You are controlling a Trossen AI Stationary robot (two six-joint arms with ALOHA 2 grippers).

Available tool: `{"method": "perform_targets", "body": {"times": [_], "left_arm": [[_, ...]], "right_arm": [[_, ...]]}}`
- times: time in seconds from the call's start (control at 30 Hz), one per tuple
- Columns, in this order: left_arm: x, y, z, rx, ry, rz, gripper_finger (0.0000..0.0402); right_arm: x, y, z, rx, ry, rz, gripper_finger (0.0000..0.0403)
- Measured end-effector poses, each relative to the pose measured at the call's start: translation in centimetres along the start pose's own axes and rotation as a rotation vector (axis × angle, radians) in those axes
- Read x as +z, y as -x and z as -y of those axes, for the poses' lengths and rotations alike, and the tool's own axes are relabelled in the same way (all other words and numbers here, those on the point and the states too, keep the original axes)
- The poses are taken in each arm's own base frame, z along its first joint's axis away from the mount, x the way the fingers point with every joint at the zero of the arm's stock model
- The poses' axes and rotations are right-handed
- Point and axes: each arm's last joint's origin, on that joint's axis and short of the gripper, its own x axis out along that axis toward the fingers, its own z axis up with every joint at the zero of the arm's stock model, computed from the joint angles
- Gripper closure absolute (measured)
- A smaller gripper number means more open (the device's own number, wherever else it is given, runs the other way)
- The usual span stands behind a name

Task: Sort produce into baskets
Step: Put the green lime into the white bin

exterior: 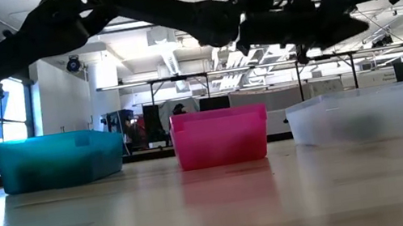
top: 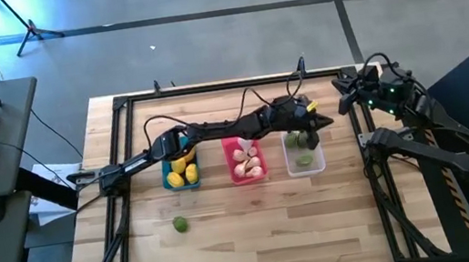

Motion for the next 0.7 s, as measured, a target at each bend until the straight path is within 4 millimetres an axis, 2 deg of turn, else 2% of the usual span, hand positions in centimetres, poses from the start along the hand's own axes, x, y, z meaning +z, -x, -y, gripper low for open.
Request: {"method": "perform_targets", "body": {"times": [0.23,0.37,0.53,0.7], "left_arm": [[-0.7,0.0,2.4,-0.099,-0.078,-0.109,0.0401],[0.0,0.4,3.6,-0.115,-0.114,-0.141,0.0401],[0.7,0.5,5.4,-0.088,-0.133,-0.124,0.0401],[0.5,0.3,8.0,-0.060,-0.123,-0.105,0.0401]], "right_arm": [[0.0,0.0,0.0,0.001,0.005,0.000,0.0403],[0.0,0.0,0.0,0.010,0.005,-0.002,0.0403],[0.0,0.0,-0.1,0.038,0.004,-0.008,0.0403],[0.0,0.0,-0.2,0.063,0.029,-0.013,0.0403]]}}
